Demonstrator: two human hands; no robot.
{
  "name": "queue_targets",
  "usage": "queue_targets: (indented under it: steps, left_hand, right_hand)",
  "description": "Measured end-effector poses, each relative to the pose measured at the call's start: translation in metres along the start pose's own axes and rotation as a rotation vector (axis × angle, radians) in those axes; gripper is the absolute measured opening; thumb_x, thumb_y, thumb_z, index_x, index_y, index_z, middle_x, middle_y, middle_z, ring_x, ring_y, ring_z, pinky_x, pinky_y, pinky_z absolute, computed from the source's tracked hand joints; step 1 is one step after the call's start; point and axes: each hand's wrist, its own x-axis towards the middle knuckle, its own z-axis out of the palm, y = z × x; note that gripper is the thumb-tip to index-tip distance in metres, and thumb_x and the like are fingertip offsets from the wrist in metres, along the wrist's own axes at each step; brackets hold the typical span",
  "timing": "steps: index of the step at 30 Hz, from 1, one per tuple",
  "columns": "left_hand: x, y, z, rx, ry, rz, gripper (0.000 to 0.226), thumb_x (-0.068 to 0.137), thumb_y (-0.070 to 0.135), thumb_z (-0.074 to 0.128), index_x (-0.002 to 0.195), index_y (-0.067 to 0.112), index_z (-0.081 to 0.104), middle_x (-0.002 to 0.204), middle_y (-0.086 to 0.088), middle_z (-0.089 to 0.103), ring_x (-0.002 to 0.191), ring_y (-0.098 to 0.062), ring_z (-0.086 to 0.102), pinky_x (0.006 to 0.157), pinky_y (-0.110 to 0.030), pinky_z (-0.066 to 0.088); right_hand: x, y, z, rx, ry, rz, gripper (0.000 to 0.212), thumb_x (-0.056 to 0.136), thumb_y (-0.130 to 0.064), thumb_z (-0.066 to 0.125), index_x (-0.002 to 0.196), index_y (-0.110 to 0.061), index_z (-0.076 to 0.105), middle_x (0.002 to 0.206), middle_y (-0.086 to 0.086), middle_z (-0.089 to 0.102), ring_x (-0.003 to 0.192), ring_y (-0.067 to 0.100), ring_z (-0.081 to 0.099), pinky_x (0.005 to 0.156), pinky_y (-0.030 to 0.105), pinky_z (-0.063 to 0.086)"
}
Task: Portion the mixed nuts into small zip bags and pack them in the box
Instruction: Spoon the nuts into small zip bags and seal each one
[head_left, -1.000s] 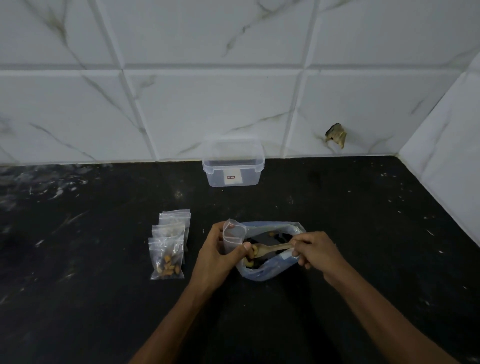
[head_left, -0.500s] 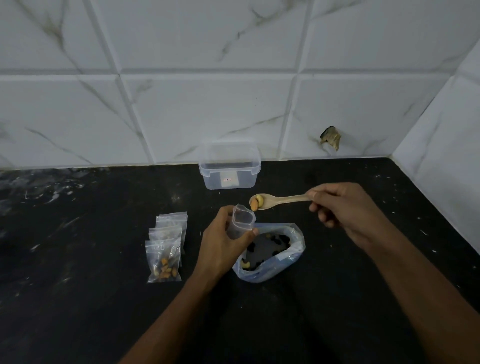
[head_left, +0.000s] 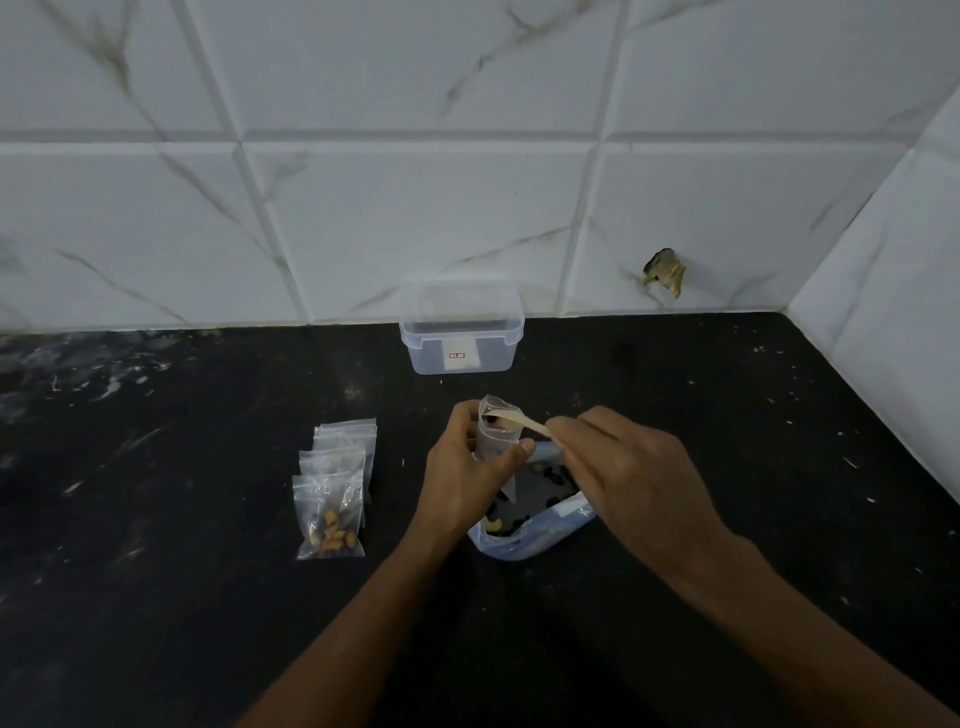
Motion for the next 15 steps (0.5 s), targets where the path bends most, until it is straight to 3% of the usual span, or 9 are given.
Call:
queue_targets:
  steps: [3,7,9,11,13,15]
  left_hand:
    - [-0.001,0.000,-0.006,0.001,0.001,-0.009,0.041,0.080,0.033,0.078,0.112,0.037,0.053,0.107,0.016,0.066,0.096,0.009,0.061,0.074,-0.006,0.047]
    - [-0.005,-0.003,-0.020,-0.015,0.004,-0.006,0.037,0.082,0.034,0.076,0.108,0.043,0.052,0.105,0.018,0.066,0.097,0.008,0.061,0.079,-0.016,0.049]
    - [-0.010,-0.008,-0.029,-0.042,0.014,-0.016,0.036,0.083,0.034,0.076,0.108,0.045,0.053,0.104,0.019,0.067,0.098,0.004,0.063,0.082,-0.023,0.053]
    - [-0.016,-0.015,-0.038,-0.070,0.016,-0.039,0.038,0.081,0.036,0.076,0.111,0.043,0.055,0.107,0.017,0.067,0.099,0.001,0.065,0.083,-0.027,0.055]
    - [-0.023,-0.018,-0.043,-0.088,-0.014,-0.079,0.045,0.076,0.044,0.074,0.116,0.038,0.054,0.112,0.014,0.066,0.100,0.002,0.064,0.079,-0.024,0.054]
    - [-0.028,-0.021,-0.043,-0.103,-0.049,-0.105,0.051,0.071,0.049,0.071,0.118,0.036,0.054,0.114,0.013,0.065,0.102,0.002,0.064,0.078,-0.021,0.053]
  right_hand:
    - [0.003,0.004,-0.011,0.114,0.113,0.110,0.022,0.092,-0.013,0.050,0.098,-0.004,0.069,0.080,0.006,0.065,0.063,0.015,0.060,0.056,0.028,0.054]
    - [0.004,0.018,-0.015,0.238,0.221,0.312,0.017,0.085,-0.002,0.064,0.100,-0.004,0.071,0.083,0.001,0.067,0.069,0.002,0.058,0.073,0.009,0.048]
    - [-0.001,0.029,-0.006,0.272,0.166,0.406,0.015,0.085,-0.001,0.065,0.096,-0.008,0.072,0.078,-0.002,0.067,0.064,-0.001,0.057,0.068,0.008,0.047]
    - [-0.010,0.037,0.014,0.272,0.046,0.475,0.012,0.087,-0.004,0.064,0.089,-0.011,0.073,0.072,-0.001,0.067,0.061,0.003,0.059,0.062,0.018,0.051]
    - [-0.022,0.041,0.039,0.259,-0.086,0.529,0.012,0.089,-0.008,0.061,0.089,-0.014,0.072,0.074,0.000,0.068,0.063,0.005,0.061,0.060,0.024,0.053]
    - [-0.033,0.041,0.063,0.239,-0.177,0.576,0.012,0.093,-0.013,0.059,0.097,-0.016,0.069,0.081,-0.001,0.067,0.068,0.002,0.060,0.062,0.019,0.051]
